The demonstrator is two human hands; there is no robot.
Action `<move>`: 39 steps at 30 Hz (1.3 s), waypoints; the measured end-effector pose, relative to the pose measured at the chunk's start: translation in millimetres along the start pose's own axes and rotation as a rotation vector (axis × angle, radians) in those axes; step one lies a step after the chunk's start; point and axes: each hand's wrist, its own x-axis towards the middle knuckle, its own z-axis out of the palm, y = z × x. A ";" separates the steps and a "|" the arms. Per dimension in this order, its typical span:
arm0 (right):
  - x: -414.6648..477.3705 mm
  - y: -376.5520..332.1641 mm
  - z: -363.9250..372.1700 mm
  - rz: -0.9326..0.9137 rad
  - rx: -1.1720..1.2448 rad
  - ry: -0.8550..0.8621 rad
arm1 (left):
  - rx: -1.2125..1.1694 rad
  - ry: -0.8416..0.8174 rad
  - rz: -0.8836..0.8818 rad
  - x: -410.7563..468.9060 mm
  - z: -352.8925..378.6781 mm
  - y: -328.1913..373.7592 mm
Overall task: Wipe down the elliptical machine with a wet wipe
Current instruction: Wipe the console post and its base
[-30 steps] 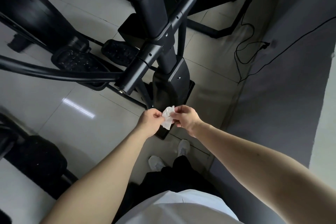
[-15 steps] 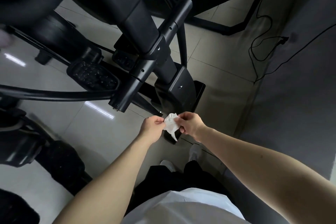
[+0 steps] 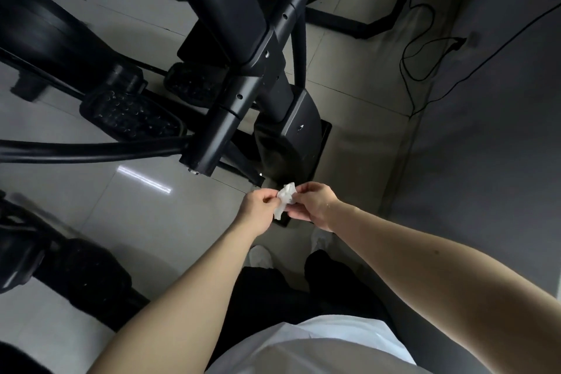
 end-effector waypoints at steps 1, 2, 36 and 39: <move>-1.5 4.6 4.5 0.005 0.046 0.011 | 0.004 0.014 0.014 1.4 -2.7 -7.9; -2.0 10.8 9.0 0.002 0.091 0.023 | 0.003 0.026 0.024 0.9 -6.3 -14.6; 129.2 29.0 96.2 -1.382 -0.186 0.083 | -0.386 0.774 0.959 123.7 -30.1 -96.9; 152.1 29.1 96.9 -1.575 -0.232 0.053 | -0.395 0.830 1.053 140.5 -29.1 -100.7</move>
